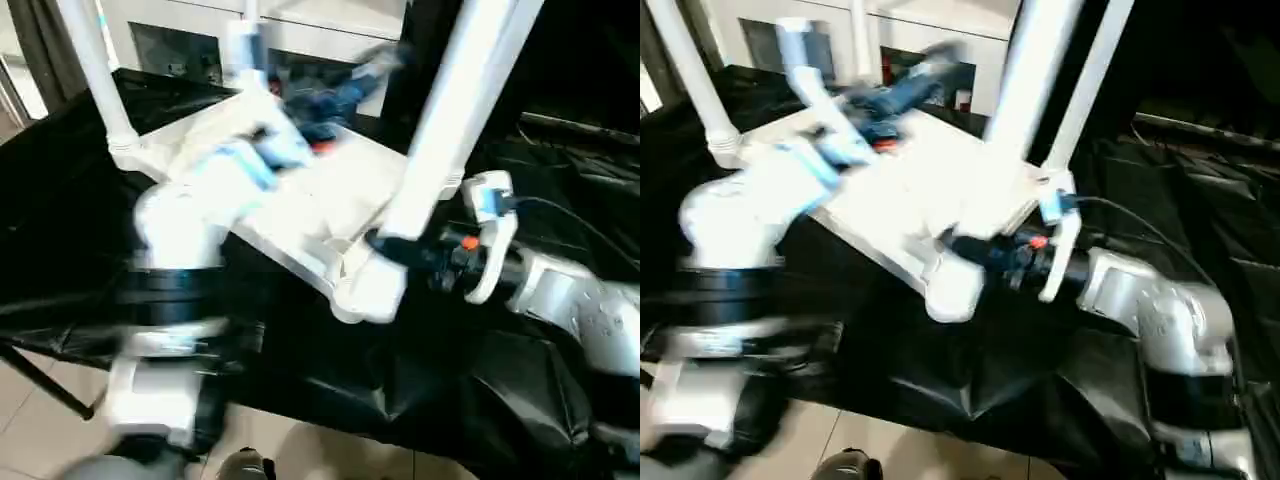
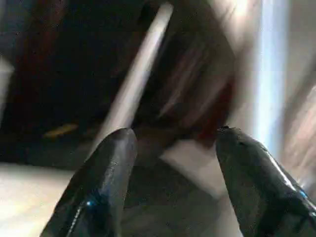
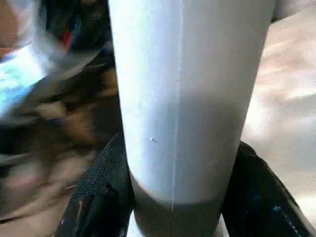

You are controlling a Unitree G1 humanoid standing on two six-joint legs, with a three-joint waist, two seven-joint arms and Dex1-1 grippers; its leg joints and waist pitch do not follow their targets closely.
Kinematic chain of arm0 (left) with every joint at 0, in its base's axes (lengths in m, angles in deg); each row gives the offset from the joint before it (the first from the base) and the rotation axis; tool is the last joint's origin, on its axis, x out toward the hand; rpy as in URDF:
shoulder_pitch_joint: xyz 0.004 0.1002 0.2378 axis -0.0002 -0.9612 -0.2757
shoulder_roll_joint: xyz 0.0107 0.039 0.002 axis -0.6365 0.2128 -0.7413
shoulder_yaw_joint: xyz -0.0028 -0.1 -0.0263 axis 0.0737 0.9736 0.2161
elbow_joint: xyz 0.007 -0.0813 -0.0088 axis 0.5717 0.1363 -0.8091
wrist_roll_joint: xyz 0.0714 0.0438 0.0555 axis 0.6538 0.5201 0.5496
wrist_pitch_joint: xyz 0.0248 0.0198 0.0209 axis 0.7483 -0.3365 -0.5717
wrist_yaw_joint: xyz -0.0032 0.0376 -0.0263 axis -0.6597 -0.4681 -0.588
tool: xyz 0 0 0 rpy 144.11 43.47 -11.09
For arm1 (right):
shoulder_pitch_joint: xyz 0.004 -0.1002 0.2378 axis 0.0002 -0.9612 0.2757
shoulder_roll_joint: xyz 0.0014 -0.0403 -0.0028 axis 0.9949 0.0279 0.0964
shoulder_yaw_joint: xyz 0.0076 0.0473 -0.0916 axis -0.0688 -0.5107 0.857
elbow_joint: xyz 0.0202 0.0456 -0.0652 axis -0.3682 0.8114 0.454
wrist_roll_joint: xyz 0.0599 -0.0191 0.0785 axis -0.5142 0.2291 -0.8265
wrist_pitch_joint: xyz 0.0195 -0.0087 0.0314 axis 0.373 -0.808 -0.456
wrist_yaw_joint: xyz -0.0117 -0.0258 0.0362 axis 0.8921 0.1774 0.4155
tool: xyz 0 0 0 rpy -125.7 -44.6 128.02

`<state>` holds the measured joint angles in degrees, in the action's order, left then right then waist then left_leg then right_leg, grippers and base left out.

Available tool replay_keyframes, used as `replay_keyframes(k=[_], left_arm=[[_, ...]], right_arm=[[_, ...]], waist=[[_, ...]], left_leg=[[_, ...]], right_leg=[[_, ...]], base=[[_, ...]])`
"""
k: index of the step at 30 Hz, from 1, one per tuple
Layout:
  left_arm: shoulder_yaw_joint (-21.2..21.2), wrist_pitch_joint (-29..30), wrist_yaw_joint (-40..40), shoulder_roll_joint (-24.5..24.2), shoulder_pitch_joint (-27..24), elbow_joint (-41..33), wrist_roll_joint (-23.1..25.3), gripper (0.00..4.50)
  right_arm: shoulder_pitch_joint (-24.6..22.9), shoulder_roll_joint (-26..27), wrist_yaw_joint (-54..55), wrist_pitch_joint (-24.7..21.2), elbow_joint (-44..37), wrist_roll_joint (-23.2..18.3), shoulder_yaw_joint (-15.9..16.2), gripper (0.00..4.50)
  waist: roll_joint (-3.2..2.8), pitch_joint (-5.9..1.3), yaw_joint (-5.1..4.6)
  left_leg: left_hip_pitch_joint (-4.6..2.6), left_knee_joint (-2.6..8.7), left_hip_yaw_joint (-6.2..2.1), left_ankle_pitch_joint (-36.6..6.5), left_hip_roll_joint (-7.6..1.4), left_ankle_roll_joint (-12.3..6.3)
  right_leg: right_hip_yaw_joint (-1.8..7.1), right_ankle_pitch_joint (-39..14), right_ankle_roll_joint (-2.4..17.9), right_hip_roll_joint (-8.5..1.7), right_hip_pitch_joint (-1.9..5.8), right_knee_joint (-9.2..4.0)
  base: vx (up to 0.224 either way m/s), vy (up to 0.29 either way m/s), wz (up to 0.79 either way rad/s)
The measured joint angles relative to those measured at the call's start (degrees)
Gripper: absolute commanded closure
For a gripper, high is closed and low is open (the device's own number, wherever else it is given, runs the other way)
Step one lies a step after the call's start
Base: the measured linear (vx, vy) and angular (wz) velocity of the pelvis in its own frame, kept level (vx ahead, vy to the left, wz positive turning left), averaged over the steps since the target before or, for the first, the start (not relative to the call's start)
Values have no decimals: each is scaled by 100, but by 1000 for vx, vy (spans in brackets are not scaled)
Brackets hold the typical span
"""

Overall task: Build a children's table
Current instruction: Pick table leg

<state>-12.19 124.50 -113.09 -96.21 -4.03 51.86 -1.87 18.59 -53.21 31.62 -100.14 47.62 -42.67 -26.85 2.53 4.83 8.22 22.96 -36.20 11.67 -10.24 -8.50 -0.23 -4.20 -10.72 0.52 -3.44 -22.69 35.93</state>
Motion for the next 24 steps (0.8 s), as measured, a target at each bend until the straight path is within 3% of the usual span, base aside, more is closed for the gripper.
replay_keyframes(k=[3,5,9,11,16,24], left_arm=[[-1257,-679,-731,-816,-379,132,1185,154],[-1939,-1086,-1364,-1191,-462,201,1675,119],[-2828,-1604,-2508,-1783,-387,240,2252,114],[-3058,-1842,-2740,-1874,-328,444,2558,76],[-3631,-2977,-2707,-1807,104,1549,3631,74],[-3977,-4332,-1896,-988,708,3689,4452,73]], right_arm=[[-21,-2,566,467,257,619,-70,260],[-40,51,737,592,300,774,-65,260],[-50,82,847,749,292,893,-19,260],[-97,84,891,801,292,946,-18,260],[-150,143,904,902,292,1071,82,260],[-219,168,914,985,254,1171,176,260]], waist=[[1,-1,11],[3,0,6],[3,-1,-21],[3,-1,-24],[3,-1,-18],[2,-2,-3]], left_leg=[[3,6,1,3,3,5],[7,8,1,3,4,5],[-3,34,7,8,7,14],[-4,45,10,18,6,29],[-8,51,10,24,6,40],[-6,49,10,24,7,40]], right_leg=[[3,0,-7,0,-1,-8],[4,2,-6,0,-6,-9],[9,5,-1,-1,-15,-2],[9,6,0,-1,-23,4],[9,8,5,-1,-22,4],[7,34,47,-4,-21,4]], base=[[0,0,0],[0,0,0],[0,0,0],[0,0,0],[0,0,0],[0,0,0]])
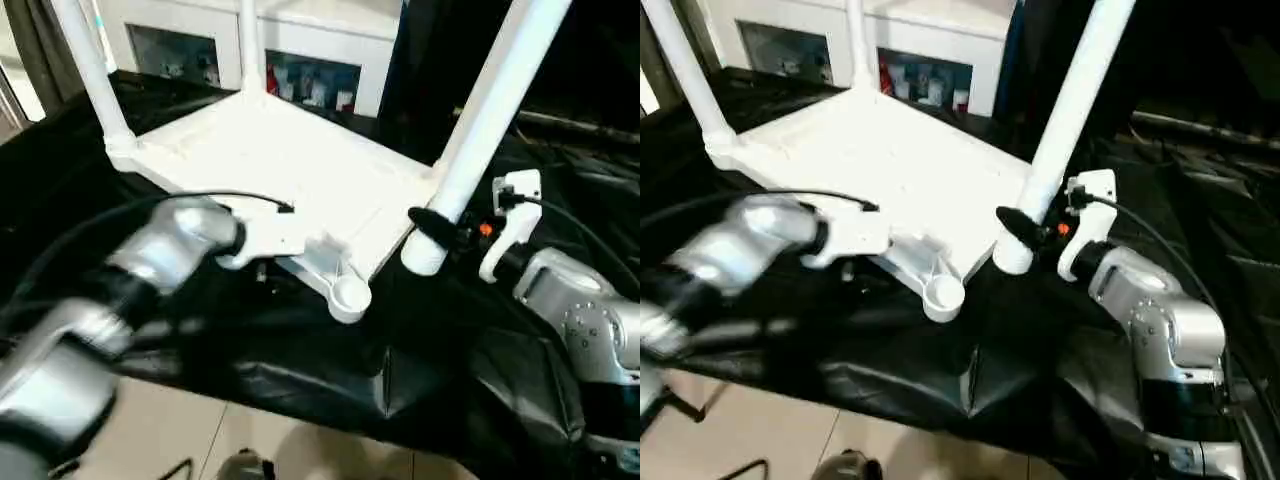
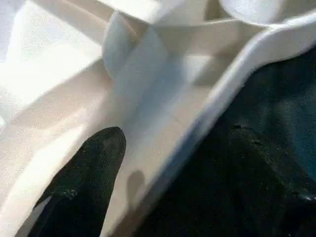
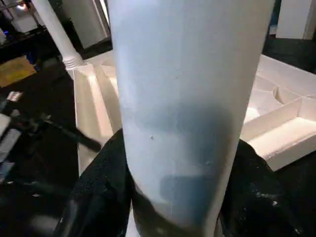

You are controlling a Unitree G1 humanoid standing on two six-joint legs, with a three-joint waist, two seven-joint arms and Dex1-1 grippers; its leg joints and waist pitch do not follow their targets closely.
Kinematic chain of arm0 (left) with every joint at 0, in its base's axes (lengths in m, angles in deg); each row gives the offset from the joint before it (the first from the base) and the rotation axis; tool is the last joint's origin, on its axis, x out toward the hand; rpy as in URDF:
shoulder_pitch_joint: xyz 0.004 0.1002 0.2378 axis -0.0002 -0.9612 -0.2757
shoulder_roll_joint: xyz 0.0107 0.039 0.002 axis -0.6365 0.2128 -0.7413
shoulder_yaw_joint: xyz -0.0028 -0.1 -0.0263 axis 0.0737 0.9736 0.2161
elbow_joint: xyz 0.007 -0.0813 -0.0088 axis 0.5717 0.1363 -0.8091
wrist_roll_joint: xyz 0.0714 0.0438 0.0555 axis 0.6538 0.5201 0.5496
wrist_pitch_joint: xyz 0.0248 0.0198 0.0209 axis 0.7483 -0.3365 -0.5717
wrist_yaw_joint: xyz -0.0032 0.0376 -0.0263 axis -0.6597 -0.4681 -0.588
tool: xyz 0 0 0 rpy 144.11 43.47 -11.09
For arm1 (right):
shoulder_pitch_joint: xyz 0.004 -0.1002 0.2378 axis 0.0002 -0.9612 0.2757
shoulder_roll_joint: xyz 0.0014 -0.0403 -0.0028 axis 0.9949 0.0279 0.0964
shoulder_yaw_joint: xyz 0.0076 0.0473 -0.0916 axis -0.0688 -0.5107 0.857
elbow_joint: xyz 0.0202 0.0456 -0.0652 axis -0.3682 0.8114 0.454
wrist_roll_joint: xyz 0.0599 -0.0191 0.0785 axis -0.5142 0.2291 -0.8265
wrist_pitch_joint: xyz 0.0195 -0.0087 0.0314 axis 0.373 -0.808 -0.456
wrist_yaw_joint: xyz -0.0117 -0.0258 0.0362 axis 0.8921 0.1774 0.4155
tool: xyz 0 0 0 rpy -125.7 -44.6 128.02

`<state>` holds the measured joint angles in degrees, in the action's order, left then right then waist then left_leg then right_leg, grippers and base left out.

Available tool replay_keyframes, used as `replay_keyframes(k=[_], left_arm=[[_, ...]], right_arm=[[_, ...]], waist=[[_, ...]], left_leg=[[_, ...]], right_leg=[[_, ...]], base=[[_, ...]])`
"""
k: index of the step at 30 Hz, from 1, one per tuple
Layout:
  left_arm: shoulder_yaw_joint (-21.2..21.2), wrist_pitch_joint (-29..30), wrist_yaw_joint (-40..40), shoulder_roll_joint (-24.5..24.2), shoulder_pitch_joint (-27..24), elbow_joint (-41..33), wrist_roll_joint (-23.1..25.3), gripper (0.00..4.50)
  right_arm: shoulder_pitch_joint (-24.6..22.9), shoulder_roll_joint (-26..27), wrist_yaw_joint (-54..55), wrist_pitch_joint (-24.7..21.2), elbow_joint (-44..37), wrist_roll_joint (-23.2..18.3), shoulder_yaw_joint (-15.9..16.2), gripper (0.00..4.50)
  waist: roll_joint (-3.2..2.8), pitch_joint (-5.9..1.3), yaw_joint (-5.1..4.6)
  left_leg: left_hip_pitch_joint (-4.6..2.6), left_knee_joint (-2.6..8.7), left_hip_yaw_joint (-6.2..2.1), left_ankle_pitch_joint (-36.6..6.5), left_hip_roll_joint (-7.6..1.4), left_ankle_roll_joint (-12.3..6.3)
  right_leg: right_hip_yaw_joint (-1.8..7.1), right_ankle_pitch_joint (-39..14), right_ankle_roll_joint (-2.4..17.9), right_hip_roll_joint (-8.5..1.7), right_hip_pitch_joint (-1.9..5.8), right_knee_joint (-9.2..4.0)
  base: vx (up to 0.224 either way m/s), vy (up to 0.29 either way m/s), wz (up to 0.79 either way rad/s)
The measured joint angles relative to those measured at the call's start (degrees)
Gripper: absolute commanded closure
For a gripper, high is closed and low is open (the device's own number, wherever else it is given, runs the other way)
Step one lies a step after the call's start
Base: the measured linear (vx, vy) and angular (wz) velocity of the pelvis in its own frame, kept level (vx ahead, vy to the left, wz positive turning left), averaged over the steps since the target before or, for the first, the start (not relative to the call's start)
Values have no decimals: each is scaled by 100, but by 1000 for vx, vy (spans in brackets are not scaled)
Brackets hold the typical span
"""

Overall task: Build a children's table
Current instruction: Pick table leg, then rotate table base

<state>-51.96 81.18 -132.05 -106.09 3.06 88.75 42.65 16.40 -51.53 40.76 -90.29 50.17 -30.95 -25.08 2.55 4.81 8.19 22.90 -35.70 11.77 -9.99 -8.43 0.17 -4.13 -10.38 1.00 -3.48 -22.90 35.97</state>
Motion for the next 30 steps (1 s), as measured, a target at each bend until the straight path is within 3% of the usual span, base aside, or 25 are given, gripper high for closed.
replay_keyframes(k=[4,10,12,23,30], left_arm=[[1,-240,118,336,118,644,93,73],[13,-463,-186,489,372,1361,213,112],[25,-545,-334,534,467,1572,253,145],[39,-659,-943,632,786,1857,467,233],[-5,-636,-928,694,899,1972,751,281]], right_arm=[[-21,10,-4,0,-29,-1,43,260],[-174,0,-20,0,-151,1,56,260],[-174,-4,-22,0,-174,1,56,260],[-185,-35,-115,6,-181,58,160,260],[-196,-89,-203,108,-181,261,404,260]], waist=[[-1,0,-8],[-5,-2,-13],[-5,-2,-8],[-7,-3,-13],[-7,-3,-17]], left_leg=[[0,0,0,0,-1,-1],[-2,0,0,0,-3,-1],[-3,-1,0,0,-3,0],[-4,0,0,-1,-3,-1],[-7,0,0,-1,-4,-1]], right_leg=[[0,0,1,0,-1,0],[-2,4,7,0,1,0],[-2,6,10,0,2,-1],[-3,6,12,0,2,-2],[-3,6,12,0,3,0]], base=[[0,0,0],[0,0,0],[0,0,0],[0,0,0],[0,0,0]])
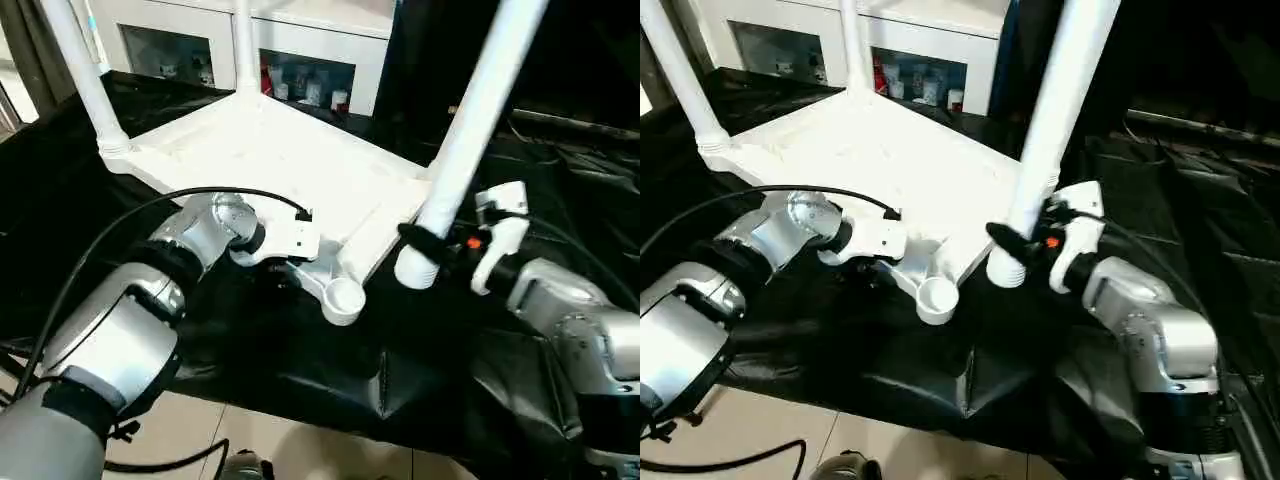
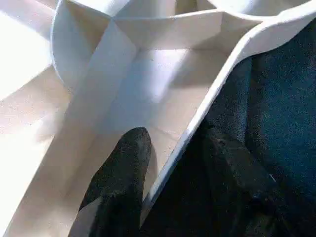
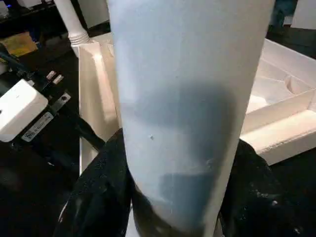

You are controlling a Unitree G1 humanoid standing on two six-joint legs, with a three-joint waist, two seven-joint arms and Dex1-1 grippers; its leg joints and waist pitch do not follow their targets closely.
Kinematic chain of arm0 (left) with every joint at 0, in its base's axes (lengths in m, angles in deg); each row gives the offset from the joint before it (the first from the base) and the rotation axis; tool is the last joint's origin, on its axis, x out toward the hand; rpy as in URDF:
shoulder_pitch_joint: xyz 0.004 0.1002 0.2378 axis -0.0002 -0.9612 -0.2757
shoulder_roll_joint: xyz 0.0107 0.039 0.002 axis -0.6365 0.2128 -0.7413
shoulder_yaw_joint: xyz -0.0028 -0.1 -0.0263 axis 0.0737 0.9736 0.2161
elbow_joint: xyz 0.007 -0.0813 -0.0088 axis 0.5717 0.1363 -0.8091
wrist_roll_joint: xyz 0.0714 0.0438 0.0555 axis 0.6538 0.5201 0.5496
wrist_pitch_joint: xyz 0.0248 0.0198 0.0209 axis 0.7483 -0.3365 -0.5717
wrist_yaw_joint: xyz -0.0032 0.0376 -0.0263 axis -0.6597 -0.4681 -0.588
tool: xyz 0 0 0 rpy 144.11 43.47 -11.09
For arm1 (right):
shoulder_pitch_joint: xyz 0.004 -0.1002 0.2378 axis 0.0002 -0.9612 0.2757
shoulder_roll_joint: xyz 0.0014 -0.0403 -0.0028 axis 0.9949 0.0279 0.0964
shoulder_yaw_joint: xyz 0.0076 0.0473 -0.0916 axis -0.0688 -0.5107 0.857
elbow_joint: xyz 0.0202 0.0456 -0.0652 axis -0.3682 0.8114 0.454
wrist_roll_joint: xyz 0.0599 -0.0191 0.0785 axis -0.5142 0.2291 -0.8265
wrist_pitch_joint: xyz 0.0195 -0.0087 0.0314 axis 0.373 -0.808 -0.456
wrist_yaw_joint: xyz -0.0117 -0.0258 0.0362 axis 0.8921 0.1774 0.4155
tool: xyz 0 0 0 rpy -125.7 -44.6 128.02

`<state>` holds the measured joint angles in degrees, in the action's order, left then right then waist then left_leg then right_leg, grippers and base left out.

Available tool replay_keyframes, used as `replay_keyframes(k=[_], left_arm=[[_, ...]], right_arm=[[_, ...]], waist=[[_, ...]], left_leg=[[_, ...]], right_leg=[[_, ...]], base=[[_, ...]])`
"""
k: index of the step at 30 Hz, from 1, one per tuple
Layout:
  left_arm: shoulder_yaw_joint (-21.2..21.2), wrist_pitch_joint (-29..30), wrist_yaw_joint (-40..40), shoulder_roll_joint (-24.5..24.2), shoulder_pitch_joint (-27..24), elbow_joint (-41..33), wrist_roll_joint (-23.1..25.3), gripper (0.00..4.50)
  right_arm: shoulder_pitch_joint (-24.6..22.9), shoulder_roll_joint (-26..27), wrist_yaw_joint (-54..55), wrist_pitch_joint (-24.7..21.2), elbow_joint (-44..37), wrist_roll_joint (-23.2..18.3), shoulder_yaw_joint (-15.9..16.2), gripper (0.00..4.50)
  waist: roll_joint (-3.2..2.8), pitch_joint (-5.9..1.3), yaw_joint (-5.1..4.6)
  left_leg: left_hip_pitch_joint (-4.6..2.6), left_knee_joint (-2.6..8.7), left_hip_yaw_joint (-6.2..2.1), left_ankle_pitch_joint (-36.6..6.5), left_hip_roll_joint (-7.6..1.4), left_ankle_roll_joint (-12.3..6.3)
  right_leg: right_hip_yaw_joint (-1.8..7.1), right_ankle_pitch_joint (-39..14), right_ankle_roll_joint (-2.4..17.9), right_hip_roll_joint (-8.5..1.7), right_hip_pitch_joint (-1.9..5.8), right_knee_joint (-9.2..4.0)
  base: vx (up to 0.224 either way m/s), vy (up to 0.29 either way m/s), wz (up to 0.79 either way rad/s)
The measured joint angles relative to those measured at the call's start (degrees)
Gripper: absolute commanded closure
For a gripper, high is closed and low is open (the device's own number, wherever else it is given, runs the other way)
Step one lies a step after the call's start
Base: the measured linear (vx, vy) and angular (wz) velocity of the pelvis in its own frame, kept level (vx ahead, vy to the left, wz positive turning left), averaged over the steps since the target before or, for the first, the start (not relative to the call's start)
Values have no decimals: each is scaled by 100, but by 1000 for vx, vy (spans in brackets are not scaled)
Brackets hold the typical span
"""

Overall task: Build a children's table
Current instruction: Rotate table base

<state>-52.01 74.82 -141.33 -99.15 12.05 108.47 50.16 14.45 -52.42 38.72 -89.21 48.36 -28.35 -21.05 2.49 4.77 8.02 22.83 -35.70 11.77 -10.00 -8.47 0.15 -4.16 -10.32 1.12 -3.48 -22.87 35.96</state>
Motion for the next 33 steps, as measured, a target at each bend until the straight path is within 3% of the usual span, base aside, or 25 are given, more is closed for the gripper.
replay_keyframes(k=[9,15,21,29,33], left_arm=[[-33,198,-90,67,109,39,281,331],[364,1282,42,476,107,13,55,357],[962,2069,411,681,-120,-156,-456,374],[1550,3238,683,721,-795,-1284,-802,400],[1734,3504,711,764,-1121,-1815,-1048,409]], right_arm=[[-179,0,-84,88,-19,90,125,260],[-180,24,-79,95,-29,112,127,260],[-186,73,-47,95,-31,113,169,260],[-199,136,-17,95,-30,113,166,260],[-199,143,6,95,-26,113,165,260]], waist=[[-4,-2,-25],[-17,-10,-24],[-17,-10,-161],[-23,-19,-173],[-23,-19,-174]], left_leg=[[-11,0,1,0,0,0],[-28,0,5,-1,0,-1],[-61,4,4,-2,-4,-3],[-96,7,2,-2,-6,-3],[-97,7,2,-5,-6,-7]], right_leg=[[0,2,4,0,7,0],[1,7,12,-2,23,-3],[-1,15,26,-3,24,-3],[-4,3,5,-3,47,-17],[-4,4,7,-3,55,-36]], base=[[0,0,0],[0,0,0],[0,0,0],[0,0,0],[0,0,0]])
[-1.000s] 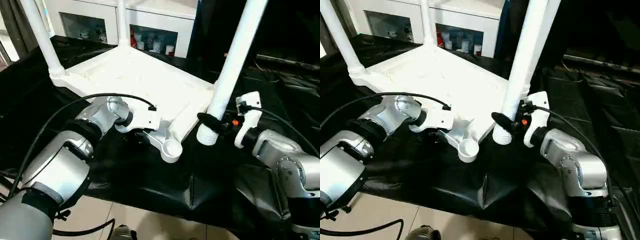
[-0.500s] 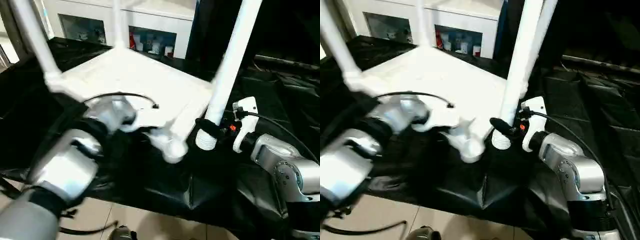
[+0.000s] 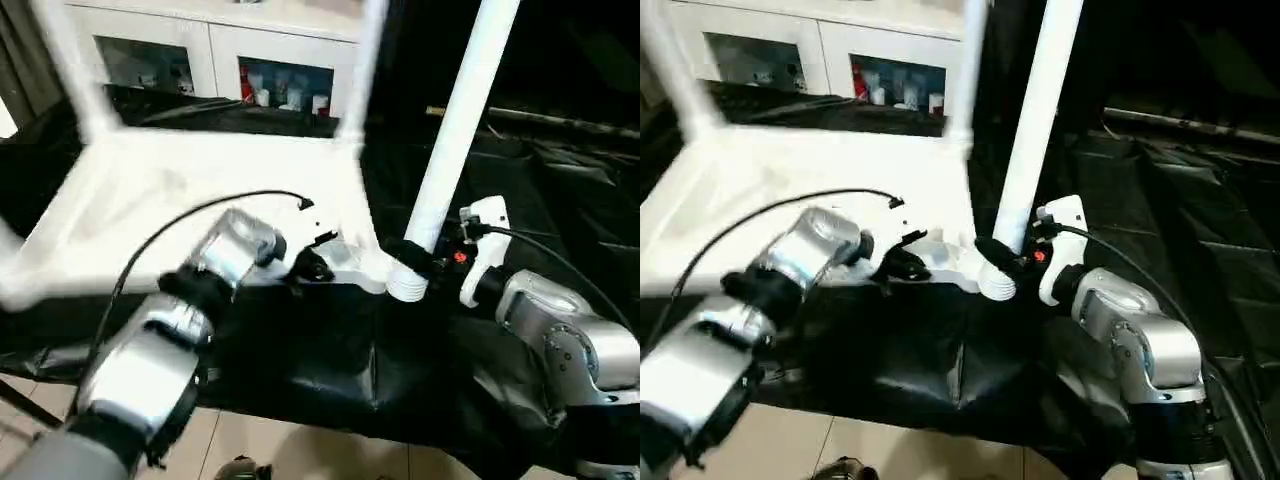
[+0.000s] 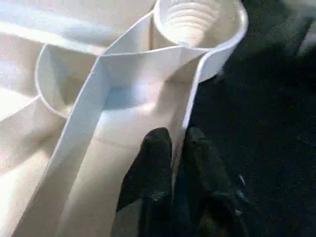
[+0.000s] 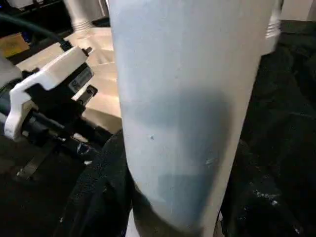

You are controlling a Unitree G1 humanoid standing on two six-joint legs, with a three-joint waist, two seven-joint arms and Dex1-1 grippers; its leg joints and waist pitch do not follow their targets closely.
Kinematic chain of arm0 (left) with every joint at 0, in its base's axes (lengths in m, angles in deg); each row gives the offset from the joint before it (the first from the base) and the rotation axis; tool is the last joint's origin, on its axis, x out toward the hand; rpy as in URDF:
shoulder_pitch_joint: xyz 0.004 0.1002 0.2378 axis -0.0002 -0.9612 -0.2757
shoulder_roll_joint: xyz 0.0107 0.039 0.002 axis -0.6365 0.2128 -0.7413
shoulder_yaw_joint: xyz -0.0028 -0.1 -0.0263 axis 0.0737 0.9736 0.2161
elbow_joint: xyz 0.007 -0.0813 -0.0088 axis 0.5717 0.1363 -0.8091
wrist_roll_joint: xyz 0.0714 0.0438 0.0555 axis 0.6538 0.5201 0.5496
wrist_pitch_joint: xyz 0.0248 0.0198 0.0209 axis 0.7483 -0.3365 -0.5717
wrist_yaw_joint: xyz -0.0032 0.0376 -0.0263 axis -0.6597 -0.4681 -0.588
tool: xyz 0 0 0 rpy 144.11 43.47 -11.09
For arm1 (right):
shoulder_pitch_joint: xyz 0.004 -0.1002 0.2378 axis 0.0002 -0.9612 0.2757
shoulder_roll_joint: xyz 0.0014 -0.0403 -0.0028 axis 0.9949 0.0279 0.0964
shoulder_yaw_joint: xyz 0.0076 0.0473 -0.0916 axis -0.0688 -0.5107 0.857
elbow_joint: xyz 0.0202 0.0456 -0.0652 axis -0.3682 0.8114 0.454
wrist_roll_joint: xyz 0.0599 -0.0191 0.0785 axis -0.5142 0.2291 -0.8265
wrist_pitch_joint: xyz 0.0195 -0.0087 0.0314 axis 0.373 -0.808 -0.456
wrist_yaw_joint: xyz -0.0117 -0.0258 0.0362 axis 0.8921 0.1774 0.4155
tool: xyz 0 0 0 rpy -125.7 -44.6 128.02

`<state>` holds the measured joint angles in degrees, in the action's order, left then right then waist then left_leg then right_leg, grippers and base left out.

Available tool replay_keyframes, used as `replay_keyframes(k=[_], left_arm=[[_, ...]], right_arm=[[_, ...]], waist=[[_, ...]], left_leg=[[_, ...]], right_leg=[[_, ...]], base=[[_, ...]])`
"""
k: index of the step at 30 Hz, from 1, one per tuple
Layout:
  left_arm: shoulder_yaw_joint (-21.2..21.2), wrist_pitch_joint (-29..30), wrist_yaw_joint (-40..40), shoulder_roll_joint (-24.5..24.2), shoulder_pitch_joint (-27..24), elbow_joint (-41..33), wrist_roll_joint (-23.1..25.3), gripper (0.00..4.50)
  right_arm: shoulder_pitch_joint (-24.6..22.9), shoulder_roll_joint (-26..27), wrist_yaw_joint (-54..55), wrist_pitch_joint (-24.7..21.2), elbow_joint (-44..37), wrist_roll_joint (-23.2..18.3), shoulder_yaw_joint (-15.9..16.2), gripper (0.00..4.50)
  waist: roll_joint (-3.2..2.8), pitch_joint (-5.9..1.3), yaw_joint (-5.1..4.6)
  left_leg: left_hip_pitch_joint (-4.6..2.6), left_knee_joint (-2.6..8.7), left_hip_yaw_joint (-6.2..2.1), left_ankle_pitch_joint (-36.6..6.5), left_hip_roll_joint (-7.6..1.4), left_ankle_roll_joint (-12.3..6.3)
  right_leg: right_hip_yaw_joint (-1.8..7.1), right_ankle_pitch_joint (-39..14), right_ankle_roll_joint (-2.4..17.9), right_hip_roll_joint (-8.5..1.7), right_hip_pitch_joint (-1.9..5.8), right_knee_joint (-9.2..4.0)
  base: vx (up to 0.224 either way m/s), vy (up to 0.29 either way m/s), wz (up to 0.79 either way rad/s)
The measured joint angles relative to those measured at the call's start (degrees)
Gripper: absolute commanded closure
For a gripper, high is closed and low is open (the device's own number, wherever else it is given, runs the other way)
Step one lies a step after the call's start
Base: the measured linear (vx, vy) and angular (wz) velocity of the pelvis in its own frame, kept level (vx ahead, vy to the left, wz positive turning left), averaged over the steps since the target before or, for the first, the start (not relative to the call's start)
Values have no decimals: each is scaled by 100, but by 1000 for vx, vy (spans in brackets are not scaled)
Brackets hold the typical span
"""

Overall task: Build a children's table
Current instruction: Rotate table base

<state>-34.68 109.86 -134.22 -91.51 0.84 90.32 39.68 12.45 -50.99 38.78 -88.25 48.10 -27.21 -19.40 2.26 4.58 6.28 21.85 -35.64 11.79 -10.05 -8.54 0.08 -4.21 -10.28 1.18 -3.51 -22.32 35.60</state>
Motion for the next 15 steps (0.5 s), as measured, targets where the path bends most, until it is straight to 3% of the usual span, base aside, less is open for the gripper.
replay_keyframes(k=[7,14,15], left_arm=[[-196,-675,-17,-218,-780,-1149,66,447],[-343,-1360,-118,-367,-962,-1326,136,449],[-353,-1401,-115,-374,-965,-1325,140,421]], right_arm=[[0,-1,11,11,10,18,-1,260],[0,-19,-32,111,33,107,2,260],[0,-23,-35,124,33,111,2,260]], waist=[[4,1,10],[4,1,30],[4,1,32]], left_leg=[[7,13,0,-6,0,-10],[11,26,0,-9,1,-13],[11,27,0,-9,1,-13]], right_leg=[[-3,1,-1,1,0,-21],[-6,3,2,2,-1,-35],[-6,4,4,2,-1,-35]], base=[[0,0,0],[0,0,0],[0,0,0]])
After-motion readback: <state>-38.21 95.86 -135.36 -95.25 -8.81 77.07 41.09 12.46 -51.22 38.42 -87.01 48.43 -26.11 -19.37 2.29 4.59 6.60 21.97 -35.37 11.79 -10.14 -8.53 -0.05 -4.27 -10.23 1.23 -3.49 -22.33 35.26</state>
